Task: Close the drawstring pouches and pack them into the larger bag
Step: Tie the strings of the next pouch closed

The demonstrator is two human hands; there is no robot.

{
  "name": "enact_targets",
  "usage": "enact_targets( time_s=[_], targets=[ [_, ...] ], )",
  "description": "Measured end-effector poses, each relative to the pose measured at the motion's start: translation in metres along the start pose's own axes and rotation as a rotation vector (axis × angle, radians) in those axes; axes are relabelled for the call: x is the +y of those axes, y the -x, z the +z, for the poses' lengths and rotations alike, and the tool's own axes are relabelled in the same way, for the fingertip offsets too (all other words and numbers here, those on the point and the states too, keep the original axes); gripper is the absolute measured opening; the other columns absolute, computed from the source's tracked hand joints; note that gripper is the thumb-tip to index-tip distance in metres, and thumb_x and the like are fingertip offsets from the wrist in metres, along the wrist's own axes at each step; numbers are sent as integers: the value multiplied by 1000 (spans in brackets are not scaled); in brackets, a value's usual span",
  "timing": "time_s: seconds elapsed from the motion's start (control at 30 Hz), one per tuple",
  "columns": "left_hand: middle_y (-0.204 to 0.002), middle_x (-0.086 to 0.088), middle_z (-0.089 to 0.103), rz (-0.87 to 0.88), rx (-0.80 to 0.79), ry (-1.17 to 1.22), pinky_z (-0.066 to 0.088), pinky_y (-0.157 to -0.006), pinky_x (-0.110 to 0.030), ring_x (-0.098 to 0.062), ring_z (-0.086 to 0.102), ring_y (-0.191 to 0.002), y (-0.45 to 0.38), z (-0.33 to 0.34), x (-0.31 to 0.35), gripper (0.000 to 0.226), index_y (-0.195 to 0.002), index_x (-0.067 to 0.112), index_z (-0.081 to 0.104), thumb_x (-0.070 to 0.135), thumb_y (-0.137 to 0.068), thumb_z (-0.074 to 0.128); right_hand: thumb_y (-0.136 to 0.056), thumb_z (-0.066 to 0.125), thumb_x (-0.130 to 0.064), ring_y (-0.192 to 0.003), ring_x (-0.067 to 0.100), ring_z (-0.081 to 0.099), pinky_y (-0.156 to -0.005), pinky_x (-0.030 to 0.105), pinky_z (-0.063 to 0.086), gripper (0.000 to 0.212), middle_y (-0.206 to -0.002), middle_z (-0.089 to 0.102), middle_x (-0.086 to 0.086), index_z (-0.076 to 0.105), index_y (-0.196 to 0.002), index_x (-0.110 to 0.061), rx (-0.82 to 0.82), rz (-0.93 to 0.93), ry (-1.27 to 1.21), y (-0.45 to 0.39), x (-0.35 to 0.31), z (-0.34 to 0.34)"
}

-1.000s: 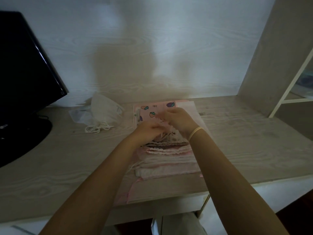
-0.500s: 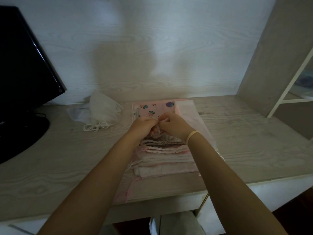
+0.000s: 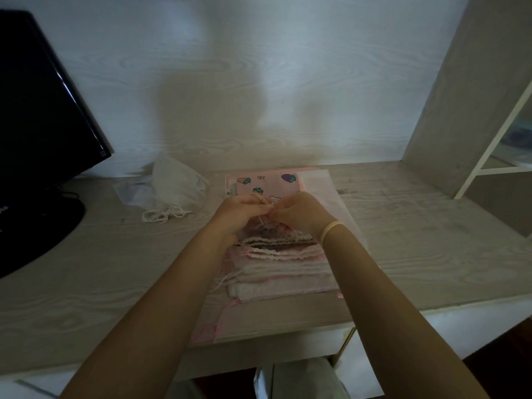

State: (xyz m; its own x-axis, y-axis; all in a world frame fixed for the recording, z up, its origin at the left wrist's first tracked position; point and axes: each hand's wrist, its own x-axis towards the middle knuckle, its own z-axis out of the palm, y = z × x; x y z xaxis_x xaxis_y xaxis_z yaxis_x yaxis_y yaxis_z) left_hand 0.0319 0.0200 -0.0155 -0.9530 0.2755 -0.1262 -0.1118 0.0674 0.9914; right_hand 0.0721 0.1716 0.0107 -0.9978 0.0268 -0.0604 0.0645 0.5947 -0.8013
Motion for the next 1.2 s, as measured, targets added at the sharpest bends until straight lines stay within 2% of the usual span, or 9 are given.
enact_targets(
  time_s=[0.17, 0.3, 0.4, 0.5, 0.6, 0.67, 0.83, 1.07, 1.2],
  targets=[
    [-92, -8, 72, 7, 7, -34, 48, -66, -27, -20, 61, -79, 3, -1, 2, 17, -90, 15, 75, 1, -80, 74, -85, 69, -16, -67, 8, 57, -64, 16, 47, 13, -77, 68, -3, 78, -93, -11, -9, -79, 44, 2, 1, -4],
    [-89, -8, 70, 53, 36, -115, 47, -57, -22, -17, 60, -70, 3, -3, 1, 21, -94, 13, 74, 0, -77, 76, -86, 61, -4, -87, 15, 61, -73, 20, 51, 16, -90, 65, -2, 70, -89, -16, 133, -77, -24, -5, 5, -5],
    [-95, -9, 72, 110, 28, -171, 54, -64, -25, -20, 68, -81, 4, -1, -2, 25, -97, 13, 73, 0, -77, 77, -87, 55, 0, -73, 15, 61, -56, 14, 45, 16, -81, 64, 1, 67, -92, -10, 95, -64, -86, -6, -2, 0],
    [-92, -6, 73, 226, 92, -265, 58, -77, -35, -24, 69, -90, 3, 3, -6, 24, -87, 21, 72, 0, -76, 77, -88, 54, 0, -52, 10, 54, -43, 11, 40, 16, -65, 61, 2, 68, -88, -7, 48, -46, -72, -9, -3, 3],
    [-85, -1, 73, 322, 201, -344, 58, -77, -37, -21, 70, -84, 3, 5, -10, 20, -83, 20, 71, 4, -74, 80, -88, 60, -5, -46, 9, 50, -43, 14, 40, 15, -57, 62, 1, 71, -80, -12, 14, -42, -101, -11, 4, 4],
    [-83, 0, 72, 340, 248, -356, 58, -74, -35, -19, 70, -80, 4, 6, -13, 21, -81, 20, 71, 3, -75, 78, -87, 63, -8, -47, 11, 51, -46, 19, 42, 12, -60, 65, 3, 74, -86, -13, -20, -30, -125, -12, 6, 4],
    [-76, 2, 67, 308, 268, -267, 55, -67, -30, -15, 63, -70, 4, 11, -17, 27, -74, 25, 66, -1, -75, 75, -85, 61, -2, -50, 8, 52, -50, 20, 42, 24, -67, 66, 0, 74, -101, -16, -121, -5, -196, -10, 8, 3],
    [-90, -8, 73, 129, 146, 34, 52, -65, -30, -19, 65, -71, 1, 5, -18, 19, -86, 17, 71, -2, -79, 72, -81, 71, -4, -66, 5, 65, -63, 15, 49, 20, -80, 71, -2, 74, -101, -5, -64, -64, -216, -13, 16, 2],
    [-85, -10, 71, 83, 86, 109, 53, -62, -27, -20, 67, -71, 2, 3, -13, 15, -89, 8, 71, -4, -83, 68, -81, 74, -9, -46, -6, 56, -49, 9, 43, 10, -65, 66, -6, 74, -90, -4, -15, -52, -191, -14, 15, 3]
  ],
)
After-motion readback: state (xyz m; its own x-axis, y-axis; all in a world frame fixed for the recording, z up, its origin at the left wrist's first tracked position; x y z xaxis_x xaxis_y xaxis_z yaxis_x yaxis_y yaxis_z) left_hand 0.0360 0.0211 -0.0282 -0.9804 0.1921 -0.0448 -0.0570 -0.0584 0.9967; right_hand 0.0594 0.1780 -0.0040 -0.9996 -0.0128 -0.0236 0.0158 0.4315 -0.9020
